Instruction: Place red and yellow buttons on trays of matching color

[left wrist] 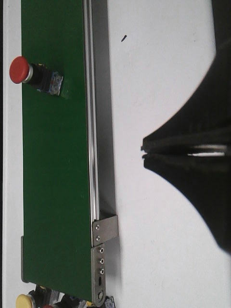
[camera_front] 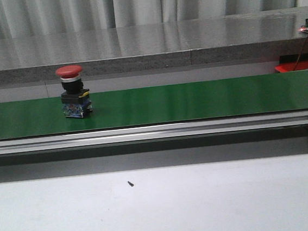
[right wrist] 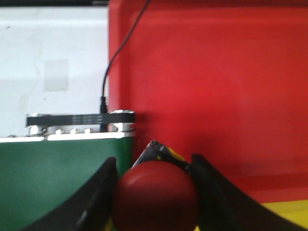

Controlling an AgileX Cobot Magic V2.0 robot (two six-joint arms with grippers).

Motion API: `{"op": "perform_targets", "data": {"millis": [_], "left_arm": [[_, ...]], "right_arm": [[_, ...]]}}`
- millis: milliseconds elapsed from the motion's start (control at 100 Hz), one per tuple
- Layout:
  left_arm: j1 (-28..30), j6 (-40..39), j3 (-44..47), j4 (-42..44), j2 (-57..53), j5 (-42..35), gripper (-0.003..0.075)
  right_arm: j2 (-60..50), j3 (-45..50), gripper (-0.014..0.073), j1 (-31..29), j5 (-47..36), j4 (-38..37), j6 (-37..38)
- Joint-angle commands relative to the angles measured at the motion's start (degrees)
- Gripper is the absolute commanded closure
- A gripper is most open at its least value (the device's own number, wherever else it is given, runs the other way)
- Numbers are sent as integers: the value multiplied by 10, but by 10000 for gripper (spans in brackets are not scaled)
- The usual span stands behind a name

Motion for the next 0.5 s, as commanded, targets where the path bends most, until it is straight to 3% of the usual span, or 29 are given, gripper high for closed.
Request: {"op": "perform_targets", "data": {"millis": [0, 170, 490], "left_arm": [[-4, 0, -16, -9, 4, -34, 740], [-4, 0, -16, -9, 4, -34, 740], [-4, 0, -16, -9, 4, -34, 740]], "right_arm": [[-13, -21, 431, -22, -45, 1, -1], [41, -52, 431, -31, -70, 1, -2], [157, -155, 431, -31, -23, 2, -2]]}}
